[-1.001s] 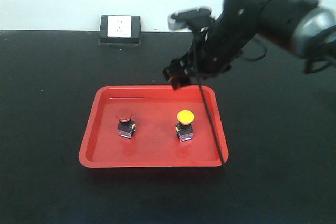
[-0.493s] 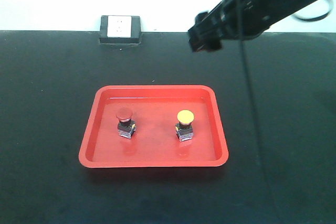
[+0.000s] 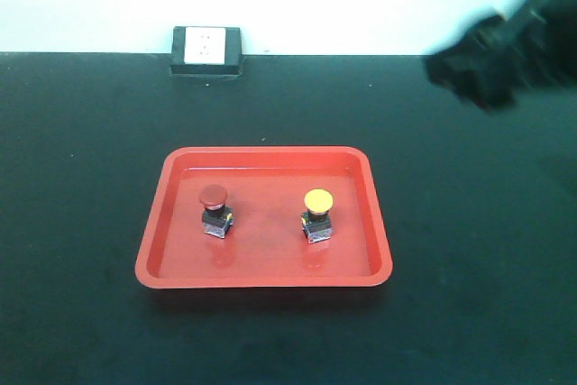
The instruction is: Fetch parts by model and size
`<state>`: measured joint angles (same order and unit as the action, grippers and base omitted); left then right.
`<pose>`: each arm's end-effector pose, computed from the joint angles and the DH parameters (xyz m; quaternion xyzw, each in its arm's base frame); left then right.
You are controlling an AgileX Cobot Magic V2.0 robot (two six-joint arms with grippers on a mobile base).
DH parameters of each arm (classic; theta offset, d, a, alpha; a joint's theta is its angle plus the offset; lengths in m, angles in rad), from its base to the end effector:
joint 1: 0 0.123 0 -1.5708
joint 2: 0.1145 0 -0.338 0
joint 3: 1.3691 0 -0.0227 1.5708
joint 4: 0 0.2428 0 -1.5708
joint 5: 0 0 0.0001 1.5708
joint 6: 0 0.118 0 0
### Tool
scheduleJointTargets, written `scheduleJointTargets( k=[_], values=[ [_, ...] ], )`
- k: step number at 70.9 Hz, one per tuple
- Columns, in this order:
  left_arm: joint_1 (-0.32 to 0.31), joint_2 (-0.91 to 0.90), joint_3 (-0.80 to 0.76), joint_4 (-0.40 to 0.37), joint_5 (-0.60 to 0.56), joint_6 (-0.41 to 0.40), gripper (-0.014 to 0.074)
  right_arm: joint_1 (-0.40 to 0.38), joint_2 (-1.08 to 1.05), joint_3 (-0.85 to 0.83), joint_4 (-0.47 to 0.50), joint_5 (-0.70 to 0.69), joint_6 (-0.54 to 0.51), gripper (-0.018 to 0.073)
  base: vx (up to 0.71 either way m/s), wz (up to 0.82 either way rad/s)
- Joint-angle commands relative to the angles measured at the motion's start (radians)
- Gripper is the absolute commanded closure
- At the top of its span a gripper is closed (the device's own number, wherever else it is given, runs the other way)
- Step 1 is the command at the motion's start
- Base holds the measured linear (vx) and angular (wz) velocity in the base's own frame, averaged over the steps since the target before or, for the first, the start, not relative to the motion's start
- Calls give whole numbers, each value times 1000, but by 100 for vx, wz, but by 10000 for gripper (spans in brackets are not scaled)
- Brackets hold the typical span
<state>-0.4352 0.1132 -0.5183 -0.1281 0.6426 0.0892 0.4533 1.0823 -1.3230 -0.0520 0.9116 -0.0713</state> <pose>-0.0126 -0.0041 0.3168 0.1828 0.7344 -0.1736 0.6302 0.1796 0.0821 0.4723 -0.2324 0.8491 0.0647 0.4698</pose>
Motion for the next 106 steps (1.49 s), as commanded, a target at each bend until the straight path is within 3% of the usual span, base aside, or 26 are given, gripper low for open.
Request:
scheduleJointTargets(
  k=[1,16,46,69,74,79,89,91,106],
  values=[
    [-2,12,-20,-13,-78,3,73,-7,-160,116,-17,-163,8,28,0,0],
    [-2,12,-20,-13,-78,3,73,-7,-505,421,-5,-332,11,28,0,0],
    [-2,12,-20,-13,-79,3,73,-7,-989,768,64,-399,10,49,0,0],
    [-2,12,-20,-13,-78,3,85,-7,-1050,903,52,-407,7,87,0,0],
    [-2,12,-20,-13,-78,3,131,-7,-1050,903,57,-409,7,127,0,0],
    [-2,12,-20,-13,-78,3,239,-7,-1050,903,52,-409,7,221,0,0],
    [-2,12,-20,-13,-74,3,596,-7,-1050,903,52,-409,7,503,0,0],
    [-2,12,-20,-13,-74,5,605,-7,-1050,903,52,-409,7,573,0,0],
    [-2,12,-20,-13,-70,3,603,-7,-1050,903,52,-390,7,568,0,0]
  ],
)
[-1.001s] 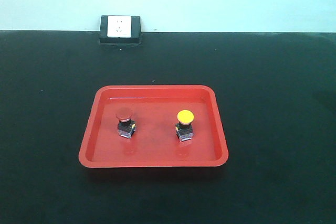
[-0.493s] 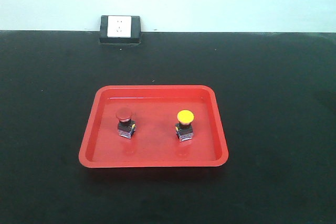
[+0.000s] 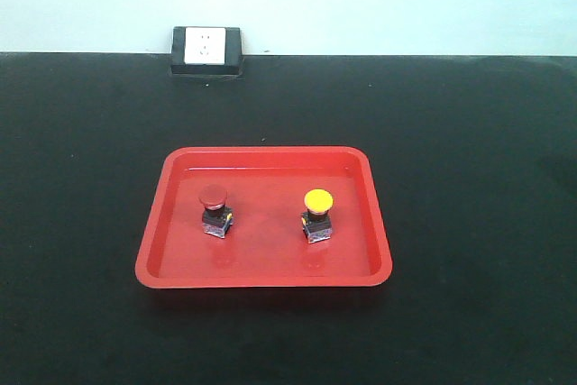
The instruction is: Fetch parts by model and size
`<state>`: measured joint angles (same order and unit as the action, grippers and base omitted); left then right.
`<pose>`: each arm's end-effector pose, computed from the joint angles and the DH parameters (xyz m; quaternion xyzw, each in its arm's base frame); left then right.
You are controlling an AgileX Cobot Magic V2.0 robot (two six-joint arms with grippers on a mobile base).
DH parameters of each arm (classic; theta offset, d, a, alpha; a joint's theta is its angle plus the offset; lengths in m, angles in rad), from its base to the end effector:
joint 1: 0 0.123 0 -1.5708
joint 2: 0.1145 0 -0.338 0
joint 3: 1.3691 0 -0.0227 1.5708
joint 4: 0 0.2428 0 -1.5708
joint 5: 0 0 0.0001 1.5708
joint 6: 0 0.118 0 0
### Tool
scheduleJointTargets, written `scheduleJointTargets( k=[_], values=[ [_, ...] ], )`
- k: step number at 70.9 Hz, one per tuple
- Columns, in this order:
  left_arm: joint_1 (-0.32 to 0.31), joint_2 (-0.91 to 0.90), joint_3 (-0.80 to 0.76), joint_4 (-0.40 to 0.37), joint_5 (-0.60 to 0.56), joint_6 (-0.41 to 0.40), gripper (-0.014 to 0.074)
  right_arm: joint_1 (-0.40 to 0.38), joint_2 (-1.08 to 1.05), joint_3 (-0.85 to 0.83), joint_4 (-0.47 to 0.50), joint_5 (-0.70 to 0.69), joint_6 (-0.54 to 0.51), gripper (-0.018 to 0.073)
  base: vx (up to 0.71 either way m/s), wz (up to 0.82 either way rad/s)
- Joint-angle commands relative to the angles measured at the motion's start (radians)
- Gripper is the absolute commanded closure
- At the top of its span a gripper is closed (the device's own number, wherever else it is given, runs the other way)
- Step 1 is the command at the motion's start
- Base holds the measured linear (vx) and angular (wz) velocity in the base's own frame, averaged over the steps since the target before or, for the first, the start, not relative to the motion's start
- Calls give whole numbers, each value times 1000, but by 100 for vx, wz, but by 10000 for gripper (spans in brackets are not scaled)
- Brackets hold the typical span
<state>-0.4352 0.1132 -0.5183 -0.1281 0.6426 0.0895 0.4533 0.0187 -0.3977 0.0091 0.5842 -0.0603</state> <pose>-0.0126 -0.0041 0.3168 0.1829 0.7343 -0.1735 0.6302 -0.0103 -0.0044 0.2833 -0.1887 0.7233 0.1340 0.6505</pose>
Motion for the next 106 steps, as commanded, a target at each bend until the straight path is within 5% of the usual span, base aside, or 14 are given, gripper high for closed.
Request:
scheduleJointTargets(
  k=[1,52,68,83,106],
  values=[
    [-2,12,-20,-13,-70,3,603,-7,14,-23,-9,-61,-4,568,0,0],
    [5,12,-2,-8,-77,3,603,-7,14,-23,-9,-55,-4,568,0,0],
    [200,-16,154,18,-267,-3,603,-7,14,-23,-9,-55,-4,568,0,0],
    [375,-140,398,78,-513,-90,603,-7,14,-23,-9,-55,-4,568,0,0],
    [420,-142,545,139,-605,-132,603,-7,14,-23,-9,-57,-4,568,0,0]
  ],
)
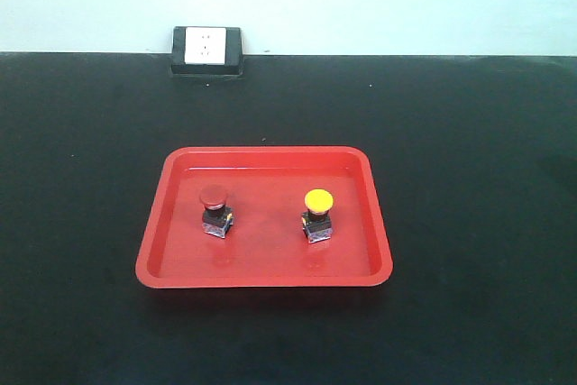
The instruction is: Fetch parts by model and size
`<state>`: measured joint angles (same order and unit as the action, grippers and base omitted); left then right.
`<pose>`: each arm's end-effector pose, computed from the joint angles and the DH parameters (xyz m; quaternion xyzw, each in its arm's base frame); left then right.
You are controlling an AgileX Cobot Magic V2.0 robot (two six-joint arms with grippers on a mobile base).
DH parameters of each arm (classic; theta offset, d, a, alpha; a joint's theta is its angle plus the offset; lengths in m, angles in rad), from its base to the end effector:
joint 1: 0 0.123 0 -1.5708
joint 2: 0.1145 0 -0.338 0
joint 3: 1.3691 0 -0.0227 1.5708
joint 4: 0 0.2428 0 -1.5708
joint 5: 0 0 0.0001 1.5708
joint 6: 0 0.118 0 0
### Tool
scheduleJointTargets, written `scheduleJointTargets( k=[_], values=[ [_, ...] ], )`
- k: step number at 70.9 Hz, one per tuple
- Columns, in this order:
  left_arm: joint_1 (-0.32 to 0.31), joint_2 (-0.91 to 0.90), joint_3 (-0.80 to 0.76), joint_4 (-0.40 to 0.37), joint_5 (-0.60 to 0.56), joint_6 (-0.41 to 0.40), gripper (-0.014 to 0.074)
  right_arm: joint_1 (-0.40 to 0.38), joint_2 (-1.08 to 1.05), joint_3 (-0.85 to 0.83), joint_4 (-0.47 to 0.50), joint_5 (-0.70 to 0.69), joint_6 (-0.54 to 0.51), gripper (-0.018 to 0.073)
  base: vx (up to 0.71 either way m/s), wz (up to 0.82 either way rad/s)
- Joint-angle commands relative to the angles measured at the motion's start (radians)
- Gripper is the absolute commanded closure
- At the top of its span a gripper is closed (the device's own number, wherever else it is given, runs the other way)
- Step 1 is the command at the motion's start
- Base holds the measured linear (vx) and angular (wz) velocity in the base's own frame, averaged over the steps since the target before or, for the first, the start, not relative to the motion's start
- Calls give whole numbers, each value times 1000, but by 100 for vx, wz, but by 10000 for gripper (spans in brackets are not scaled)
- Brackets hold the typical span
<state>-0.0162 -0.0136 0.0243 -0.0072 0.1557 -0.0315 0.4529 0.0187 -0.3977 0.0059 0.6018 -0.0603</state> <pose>0.0217 -0.0005 0.1888 -0.0079 0.7345 -0.0190 0.6783 -0.0104 -0.0046 0.2813 -0.1905 0.7289 0.1311 0.6444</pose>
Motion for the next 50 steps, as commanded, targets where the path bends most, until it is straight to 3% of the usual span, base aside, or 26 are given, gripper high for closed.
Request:
scheduleJointTargets(
  k=[1,50],
  values=[
    [1,-16,2,23,-121,-11,603,-6,14,-23,-6,-74,-4,568,0,0],
    [1,-15,2,-3,-139,-11,603,-6,14,-23,-6,-70,-4,568,0,0]
  ],
)
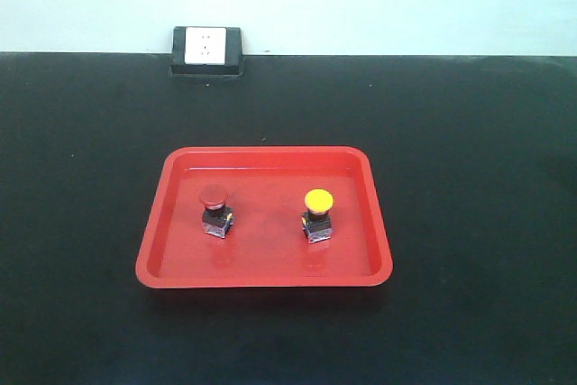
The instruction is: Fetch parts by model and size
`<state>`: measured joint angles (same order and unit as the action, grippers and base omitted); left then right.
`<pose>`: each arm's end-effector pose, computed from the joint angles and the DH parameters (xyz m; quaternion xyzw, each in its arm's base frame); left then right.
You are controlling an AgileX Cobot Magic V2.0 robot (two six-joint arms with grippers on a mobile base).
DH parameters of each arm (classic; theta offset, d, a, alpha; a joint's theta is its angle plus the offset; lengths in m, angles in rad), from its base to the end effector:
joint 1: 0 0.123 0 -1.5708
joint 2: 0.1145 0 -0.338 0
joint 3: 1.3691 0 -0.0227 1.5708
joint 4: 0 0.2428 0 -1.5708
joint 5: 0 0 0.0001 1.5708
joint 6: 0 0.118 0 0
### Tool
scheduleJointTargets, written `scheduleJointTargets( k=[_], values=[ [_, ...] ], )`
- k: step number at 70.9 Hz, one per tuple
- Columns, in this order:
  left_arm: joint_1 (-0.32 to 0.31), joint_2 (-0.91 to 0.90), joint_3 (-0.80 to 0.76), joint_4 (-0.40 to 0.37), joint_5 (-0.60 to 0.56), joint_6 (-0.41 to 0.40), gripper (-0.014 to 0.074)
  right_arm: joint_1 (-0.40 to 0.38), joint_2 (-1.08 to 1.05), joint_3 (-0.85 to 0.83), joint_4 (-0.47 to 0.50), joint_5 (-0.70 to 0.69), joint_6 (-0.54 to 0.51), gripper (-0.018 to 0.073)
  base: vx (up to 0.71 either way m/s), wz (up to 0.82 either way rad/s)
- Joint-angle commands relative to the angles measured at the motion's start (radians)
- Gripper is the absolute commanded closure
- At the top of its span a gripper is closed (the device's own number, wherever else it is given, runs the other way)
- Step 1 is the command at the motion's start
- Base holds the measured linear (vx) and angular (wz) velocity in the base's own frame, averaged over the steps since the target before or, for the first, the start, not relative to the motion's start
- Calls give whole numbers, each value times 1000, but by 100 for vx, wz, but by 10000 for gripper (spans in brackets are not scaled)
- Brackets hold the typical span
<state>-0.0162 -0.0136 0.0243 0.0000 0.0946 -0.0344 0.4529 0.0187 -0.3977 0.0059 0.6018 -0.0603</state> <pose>0.0221 -0.0004 0.1960 -0.0065 0.7134 -0.0177 0.7005 -0.0104 -0.0046 0.2813 -0.1905 0.7289 0.1311 0.6444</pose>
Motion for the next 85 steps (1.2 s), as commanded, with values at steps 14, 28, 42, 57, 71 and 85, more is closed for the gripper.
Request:
scheduleJointTargets(
  k=[14,28,42,57,71,85],
  values=[
    [1,-15,2,-10,-78,-8,603,-6,14,-23,-6,-70,-4,568,0,0],
    [1,-15,2,-10,-78,-8,603,-6,14,-23,-6,-70,-4,568,0,0],
    [1,-15,2,-10,-78,-8,603,-6,14,-23,-6,-74,-4,568,0,0],
    [1,-15,2,-10,-78,-8,603,-65,14,29,-60,-148,-36,568,0,0],
    [1,-15,2,-10,-77,-8,603,-278,12,204,-38,-405,-28,568,0,0],
    [1,-15,2,-10,-77,-8,603,-442,-28,363,4,-602,-22,568,0,0]
  ],
)
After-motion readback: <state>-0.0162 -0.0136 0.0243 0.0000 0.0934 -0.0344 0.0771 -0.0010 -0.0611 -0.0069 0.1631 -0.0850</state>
